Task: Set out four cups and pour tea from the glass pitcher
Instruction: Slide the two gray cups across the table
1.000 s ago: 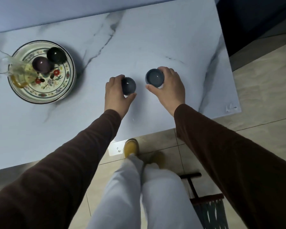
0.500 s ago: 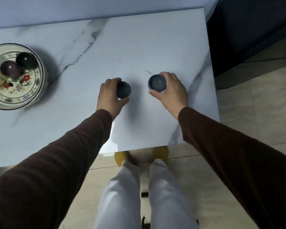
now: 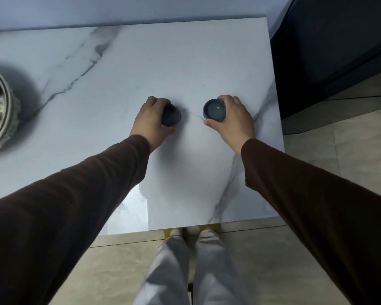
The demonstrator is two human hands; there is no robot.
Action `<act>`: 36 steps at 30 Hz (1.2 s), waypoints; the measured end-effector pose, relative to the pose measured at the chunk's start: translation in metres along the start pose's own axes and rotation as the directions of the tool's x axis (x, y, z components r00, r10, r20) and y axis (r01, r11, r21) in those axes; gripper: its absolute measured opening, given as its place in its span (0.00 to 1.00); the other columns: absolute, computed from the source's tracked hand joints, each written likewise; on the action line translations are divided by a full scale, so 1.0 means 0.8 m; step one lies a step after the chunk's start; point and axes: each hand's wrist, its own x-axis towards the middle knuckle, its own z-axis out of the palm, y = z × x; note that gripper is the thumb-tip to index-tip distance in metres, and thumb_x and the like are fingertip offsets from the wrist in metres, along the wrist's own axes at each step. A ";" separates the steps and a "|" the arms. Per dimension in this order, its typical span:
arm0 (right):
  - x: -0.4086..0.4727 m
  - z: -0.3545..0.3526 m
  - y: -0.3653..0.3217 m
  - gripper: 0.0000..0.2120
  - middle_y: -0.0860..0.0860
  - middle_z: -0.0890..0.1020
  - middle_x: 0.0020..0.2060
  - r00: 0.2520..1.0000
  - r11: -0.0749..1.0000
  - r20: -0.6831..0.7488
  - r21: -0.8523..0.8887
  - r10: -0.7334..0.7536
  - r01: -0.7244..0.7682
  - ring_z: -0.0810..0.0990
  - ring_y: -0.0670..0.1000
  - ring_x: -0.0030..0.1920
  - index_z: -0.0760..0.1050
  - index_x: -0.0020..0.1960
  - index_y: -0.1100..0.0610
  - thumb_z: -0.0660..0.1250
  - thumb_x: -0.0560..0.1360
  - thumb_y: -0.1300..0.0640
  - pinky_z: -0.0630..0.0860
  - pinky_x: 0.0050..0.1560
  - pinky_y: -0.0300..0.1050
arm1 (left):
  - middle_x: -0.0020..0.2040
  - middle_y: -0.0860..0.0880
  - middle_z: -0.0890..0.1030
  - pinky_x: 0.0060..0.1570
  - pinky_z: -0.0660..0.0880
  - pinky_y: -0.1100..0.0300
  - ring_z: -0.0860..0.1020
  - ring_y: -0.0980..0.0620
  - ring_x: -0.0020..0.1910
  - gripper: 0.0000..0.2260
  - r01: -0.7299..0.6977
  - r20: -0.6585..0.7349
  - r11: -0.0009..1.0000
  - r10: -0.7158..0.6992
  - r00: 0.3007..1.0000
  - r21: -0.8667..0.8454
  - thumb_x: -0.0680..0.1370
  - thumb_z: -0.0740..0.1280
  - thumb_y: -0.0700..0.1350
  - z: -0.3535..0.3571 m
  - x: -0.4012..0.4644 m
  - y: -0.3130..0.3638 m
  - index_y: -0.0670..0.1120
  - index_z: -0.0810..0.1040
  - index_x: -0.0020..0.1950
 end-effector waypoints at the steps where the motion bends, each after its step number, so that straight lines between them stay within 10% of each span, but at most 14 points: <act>1: 0.007 0.002 0.003 0.31 0.50 0.75 0.62 1.000 1.000 0.002 0.000 -0.012 0.012 0.75 0.52 0.61 0.70 0.66 0.53 0.75 0.68 0.44 0.72 0.57 0.46 | 0.60 0.45 0.72 0.59 0.72 0.53 0.73 0.43 0.59 0.27 0.004 -0.011 1.000 -0.004 1.000 -0.001 0.69 0.75 0.43 0.004 0.005 0.002 0.46 0.72 0.67; 26: 0.045 0.004 -0.001 0.39 0.52 0.73 0.66 0.991 0.976 0.070 -0.177 -0.115 0.126 0.68 0.56 0.66 0.65 0.72 0.55 0.74 0.68 0.41 0.69 0.64 0.49 | 0.69 0.44 0.69 0.65 0.66 0.53 0.66 0.42 0.67 0.37 0.075 -0.028 0.994 -0.073 0.997 0.084 0.70 0.74 0.42 0.023 0.021 0.009 0.47 0.62 0.76; 36: -0.022 -0.009 -0.108 0.23 0.48 0.75 0.63 0.938 0.925 -0.001 -0.161 -0.348 0.343 0.69 0.54 0.64 0.72 0.66 0.52 0.69 0.74 0.47 0.67 0.61 0.49 | 0.69 0.44 0.69 0.66 0.68 0.49 0.65 0.42 0.68 0.32 0.125 -0.157 0.988 -0.110 0.982 0.090 0.72 0.73 0.44 -0.054 -0.075 -0.049 0.45 0.65 0.74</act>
